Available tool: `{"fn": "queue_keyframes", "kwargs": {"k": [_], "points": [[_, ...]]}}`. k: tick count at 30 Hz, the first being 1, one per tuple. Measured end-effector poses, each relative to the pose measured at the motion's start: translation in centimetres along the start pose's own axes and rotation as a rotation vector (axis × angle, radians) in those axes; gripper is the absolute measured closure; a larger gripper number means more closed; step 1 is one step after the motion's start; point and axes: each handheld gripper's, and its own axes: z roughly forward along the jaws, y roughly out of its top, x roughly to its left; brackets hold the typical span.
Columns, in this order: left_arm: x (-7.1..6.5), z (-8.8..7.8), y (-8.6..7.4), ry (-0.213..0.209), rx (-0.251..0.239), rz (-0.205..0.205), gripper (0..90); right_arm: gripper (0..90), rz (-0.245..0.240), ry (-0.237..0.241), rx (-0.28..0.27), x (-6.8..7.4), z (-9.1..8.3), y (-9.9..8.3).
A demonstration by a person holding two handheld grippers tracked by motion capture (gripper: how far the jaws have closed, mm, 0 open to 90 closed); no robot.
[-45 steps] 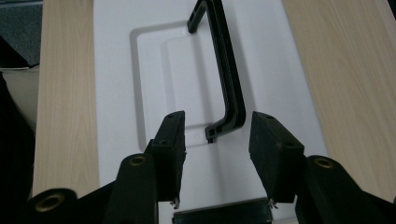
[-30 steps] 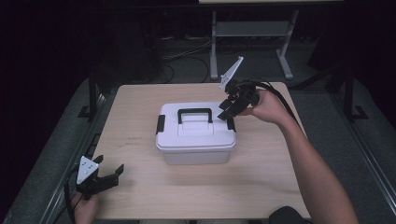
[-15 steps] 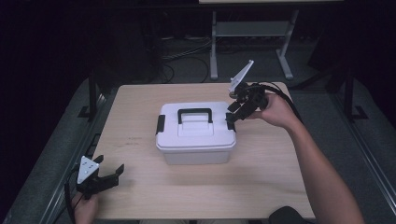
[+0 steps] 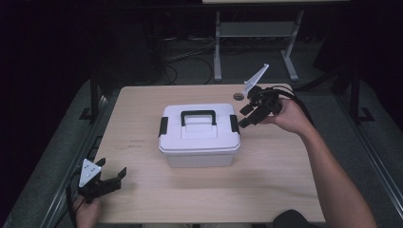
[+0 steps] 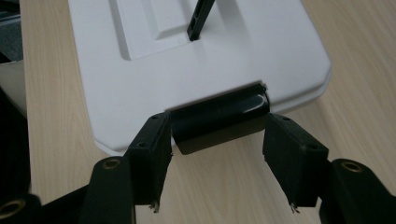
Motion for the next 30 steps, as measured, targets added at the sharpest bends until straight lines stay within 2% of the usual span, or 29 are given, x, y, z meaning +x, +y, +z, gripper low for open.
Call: {"fn": "queue_keyframes", "kwargs": {"k": [16,30], "points": [[0.0,-0.1,0.1,0.005,-0.006,0.001,13.4,40.5,0.066,-0.004,-0.008,-0.3,-0.6,-3.1],[-0.1,-0.2,0.2,0.008,-0.009,0.006,13.4,39.6,0.096,-0.023,-0.012,-0.4,-0.9,-5.5]]}}
